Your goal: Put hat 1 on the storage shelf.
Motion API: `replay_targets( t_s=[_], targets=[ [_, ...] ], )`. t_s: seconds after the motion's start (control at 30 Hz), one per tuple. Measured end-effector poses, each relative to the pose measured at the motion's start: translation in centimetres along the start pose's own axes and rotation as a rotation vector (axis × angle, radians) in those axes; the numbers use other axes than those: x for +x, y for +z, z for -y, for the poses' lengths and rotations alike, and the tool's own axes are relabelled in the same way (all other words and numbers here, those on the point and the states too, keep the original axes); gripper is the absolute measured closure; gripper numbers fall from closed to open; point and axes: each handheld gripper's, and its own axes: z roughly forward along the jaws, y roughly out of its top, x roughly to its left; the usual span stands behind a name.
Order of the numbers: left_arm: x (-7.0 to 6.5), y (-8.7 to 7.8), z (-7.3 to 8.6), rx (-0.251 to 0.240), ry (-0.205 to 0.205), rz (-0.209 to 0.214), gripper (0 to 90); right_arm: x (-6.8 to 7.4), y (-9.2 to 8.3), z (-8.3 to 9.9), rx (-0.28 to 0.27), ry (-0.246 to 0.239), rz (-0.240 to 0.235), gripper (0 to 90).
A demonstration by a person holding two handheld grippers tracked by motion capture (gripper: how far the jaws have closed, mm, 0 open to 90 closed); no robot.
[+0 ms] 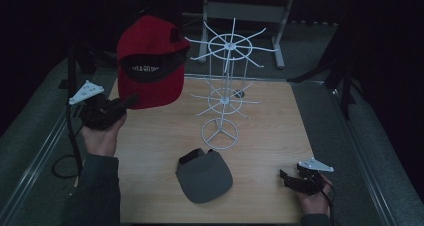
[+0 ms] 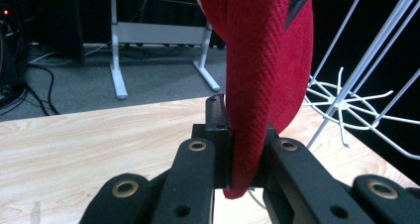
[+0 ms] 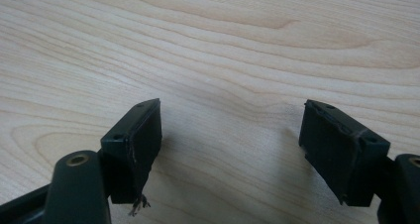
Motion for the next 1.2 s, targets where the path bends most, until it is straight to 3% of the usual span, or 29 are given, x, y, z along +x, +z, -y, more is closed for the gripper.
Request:
replay_targets(
  t_s=[1.2],
  targets=[
    [-0.9, -0.9, -1.2, -0.074, 0.008, 0.049, 86.0, 0.0, 0.0, 0.0, 0.000, 0.000, 0.000, 24.4]
  ],
)
